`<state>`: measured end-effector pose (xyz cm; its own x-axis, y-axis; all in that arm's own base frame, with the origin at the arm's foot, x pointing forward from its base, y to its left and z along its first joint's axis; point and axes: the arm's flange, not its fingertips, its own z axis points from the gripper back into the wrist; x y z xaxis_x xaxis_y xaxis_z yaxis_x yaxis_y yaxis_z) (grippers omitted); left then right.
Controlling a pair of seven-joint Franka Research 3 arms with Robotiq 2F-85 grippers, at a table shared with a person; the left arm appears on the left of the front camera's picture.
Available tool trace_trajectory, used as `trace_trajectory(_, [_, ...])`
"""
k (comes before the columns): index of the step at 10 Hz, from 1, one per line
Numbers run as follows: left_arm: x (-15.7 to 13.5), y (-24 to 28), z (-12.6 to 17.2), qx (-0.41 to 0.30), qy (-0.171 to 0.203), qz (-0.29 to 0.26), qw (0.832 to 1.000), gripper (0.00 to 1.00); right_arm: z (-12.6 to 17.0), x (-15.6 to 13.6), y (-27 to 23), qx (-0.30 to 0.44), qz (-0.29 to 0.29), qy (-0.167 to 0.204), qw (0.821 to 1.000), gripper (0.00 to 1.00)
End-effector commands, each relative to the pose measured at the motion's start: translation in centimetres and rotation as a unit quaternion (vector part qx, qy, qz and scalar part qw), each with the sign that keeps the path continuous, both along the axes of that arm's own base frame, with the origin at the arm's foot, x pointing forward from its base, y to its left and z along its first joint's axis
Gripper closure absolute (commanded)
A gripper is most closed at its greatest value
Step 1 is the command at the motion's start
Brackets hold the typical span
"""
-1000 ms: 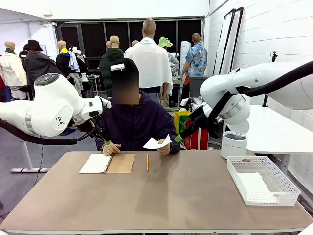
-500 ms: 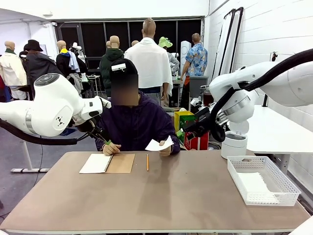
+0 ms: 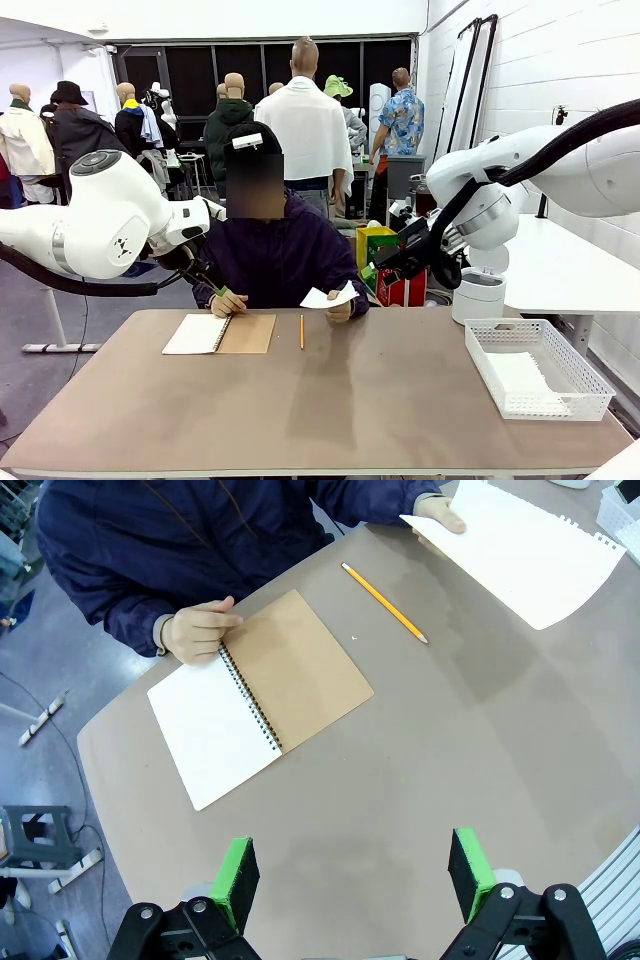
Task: Sort the paper based on its condition.
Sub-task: If a person hands you a paper, place it in the Organizing basket , and if it's crumpled, put it in the Trash can.
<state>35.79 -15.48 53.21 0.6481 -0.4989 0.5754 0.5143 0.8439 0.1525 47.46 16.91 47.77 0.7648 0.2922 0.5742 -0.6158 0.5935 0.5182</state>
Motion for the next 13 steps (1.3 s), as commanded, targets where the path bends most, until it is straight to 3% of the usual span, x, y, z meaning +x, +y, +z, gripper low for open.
trace_trajectory(1, [0.1,0.1,-0.1,0.001,-0.005,0.0,1.0,0.0,0.1,1.4,0.1,0.052,-0.031,0.059,0.996,0.0])
trace_trajectory(3, [0.1,0.1,-0.1,0.001,-0.005,0.0,1.0,0.0,-0.8,3.7,0.2,0.103,-0.06,0.164,0.979,0.0])
trace_trajectory(5, [0.1,0.1,-0.1,0.001,-0.005,0.0,1.0,0.0,-1.7,5.1,0.0,0.134,-0.079,0.22,0.963,0.0])
trace_trajectory(11, [0.1,0.1,-0.1,0.001,-0.005,0.0,1.0,0.0,-4.4,7.6,0.1,0.104,-0.119,0.354,0.922,0.0])
trace_trajectory(13, [0.1,0.1,-0.1,0.001,-0.005,0.0,1.0,0.0,-5.5,7.6,0.1,0.104,-0.122,0.378,0.912,0.0])
